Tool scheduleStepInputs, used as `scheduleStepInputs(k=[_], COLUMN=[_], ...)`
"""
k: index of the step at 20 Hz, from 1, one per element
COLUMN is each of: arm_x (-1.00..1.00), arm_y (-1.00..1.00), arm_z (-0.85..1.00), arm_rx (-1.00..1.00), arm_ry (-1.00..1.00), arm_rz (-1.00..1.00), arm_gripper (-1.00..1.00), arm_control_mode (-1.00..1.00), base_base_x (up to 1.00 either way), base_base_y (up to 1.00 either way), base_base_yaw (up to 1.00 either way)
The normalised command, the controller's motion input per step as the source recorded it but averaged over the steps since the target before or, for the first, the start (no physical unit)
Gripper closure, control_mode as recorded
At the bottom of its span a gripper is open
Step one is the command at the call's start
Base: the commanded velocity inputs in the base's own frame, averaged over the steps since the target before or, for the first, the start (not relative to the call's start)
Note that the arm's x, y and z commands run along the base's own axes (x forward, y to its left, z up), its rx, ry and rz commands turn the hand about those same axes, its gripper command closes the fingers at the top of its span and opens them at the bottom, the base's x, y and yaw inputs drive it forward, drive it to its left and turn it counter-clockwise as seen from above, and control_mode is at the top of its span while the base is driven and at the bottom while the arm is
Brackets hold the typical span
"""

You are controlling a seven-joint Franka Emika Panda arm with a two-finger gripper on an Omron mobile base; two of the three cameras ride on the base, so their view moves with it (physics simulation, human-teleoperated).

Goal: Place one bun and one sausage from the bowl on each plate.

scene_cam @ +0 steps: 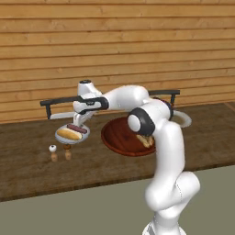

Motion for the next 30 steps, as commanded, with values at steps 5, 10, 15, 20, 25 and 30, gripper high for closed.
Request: scheduleStepInputs(k=[5,10,15,20,25,30], arm_x=[-0.90,-0.66,-0.54,-0.07,0.04,0.33], arm_y=[-0.99,-0.93,-0.86,-0.48,-0.04,-0.64], arm_z=[0.00,0.00,0.07,0.64,0.34,-0.51], arm_rx=[0.06,0.07,0.01,-0.27,-0.31,0.07], arm_ry=[-0.04,-0.03,0.00,0.16,0.26,0.17], arm_rz=[-0.03,-0.01,-0.02,-0.13,-0.23,-0.10], arm_gripper=[-1.00,-1.00,-1.00,-1.00,-1.00,-1.00], arm_control_mode=[-1.00,-1.00,-1.00,-1.00,-1.00,-1.00], base_base_x=[0.00,0.00,0.00,0.00,0.00,0.00], base_base_y=[0.00,0.00,0.00,0.00,0.00,0.00], base_base_yaw=[0.00,0.00,0.00,0.00,0.00,0.00])
